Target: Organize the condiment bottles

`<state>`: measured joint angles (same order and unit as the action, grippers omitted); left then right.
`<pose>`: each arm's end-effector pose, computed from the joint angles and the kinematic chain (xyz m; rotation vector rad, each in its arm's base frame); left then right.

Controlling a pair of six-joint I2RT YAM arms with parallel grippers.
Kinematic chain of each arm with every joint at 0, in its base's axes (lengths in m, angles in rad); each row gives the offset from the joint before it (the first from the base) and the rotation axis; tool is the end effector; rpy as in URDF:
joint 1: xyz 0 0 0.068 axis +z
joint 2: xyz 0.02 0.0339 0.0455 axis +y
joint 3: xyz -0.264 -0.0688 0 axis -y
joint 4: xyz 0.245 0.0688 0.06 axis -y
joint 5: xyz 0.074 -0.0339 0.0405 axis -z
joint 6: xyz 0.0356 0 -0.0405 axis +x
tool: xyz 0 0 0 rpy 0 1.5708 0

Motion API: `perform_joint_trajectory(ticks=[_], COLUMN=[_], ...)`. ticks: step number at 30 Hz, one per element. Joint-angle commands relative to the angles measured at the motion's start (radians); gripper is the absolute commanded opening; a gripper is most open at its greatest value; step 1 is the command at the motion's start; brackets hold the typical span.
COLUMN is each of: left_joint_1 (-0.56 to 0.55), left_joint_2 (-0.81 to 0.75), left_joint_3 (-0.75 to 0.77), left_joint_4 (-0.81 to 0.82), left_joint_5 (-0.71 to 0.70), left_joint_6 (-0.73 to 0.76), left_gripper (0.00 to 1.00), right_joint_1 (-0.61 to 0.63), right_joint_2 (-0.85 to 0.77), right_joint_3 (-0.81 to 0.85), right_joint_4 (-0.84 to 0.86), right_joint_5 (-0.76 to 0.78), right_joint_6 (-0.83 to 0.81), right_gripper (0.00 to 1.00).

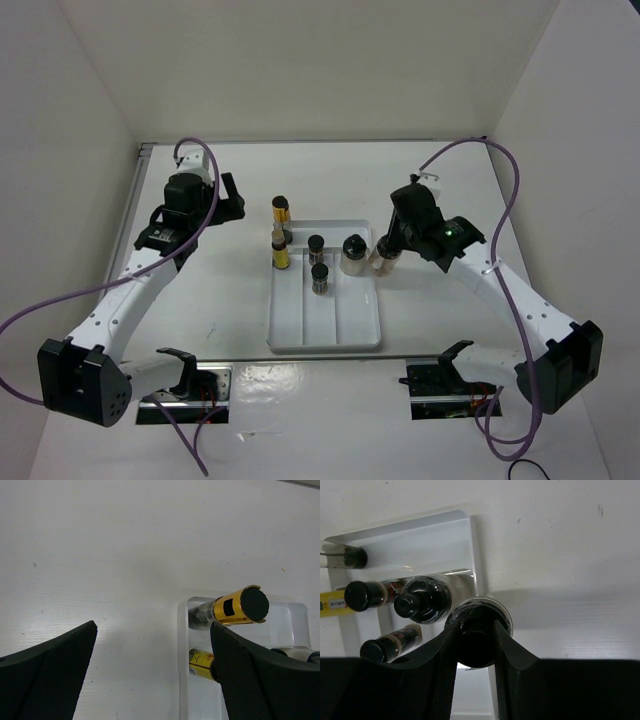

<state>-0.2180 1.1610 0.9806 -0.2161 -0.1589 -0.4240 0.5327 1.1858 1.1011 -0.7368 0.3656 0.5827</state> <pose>0.2622 -0.0523 0.3286 -0.3062 1.9475 -0.2646 0.2159 0.1125 0.3187 0.2266 2.3157 0.1189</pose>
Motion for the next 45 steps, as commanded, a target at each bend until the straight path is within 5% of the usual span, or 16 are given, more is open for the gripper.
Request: perform_joint_trajectory(ticks=[1, 20, 41, 45], left_joint_1=[0.006, 0.006, 0.006, 0.006], left_joint_2=[-0.024, -0.024, -0.015, -0.015], left_joint_3=[-0.008, -0.008, -0.017, -0.017], left_joint_4=[0.046, 0.046, 0.046, 0.046], left_joint_5=[0.001, -0.018, -0.018, -0.018], left_joint_6=[-0.013, -0.013, -0.013, -0.013], left_gripper=[1.0, 1.0, 1.0, 1.0], right_joint_1=[0.007, 0.148, 0.26, 0.27], right_joint_2=[-0.045, 0.029, 0.135, 0.173], right_joint_3=[-0.003, -0.053, -0.061, -0.052], right_joint_4=[0.017, 0.128, 0.154, 0.145], right_joint_5=[-0.075, -0.148, 0.065, 0.036], right_joint_6=[0.019, 0.068, 0.086, 0.077], right_gripper=[0.0, 0.0, 0.0, 0.14])
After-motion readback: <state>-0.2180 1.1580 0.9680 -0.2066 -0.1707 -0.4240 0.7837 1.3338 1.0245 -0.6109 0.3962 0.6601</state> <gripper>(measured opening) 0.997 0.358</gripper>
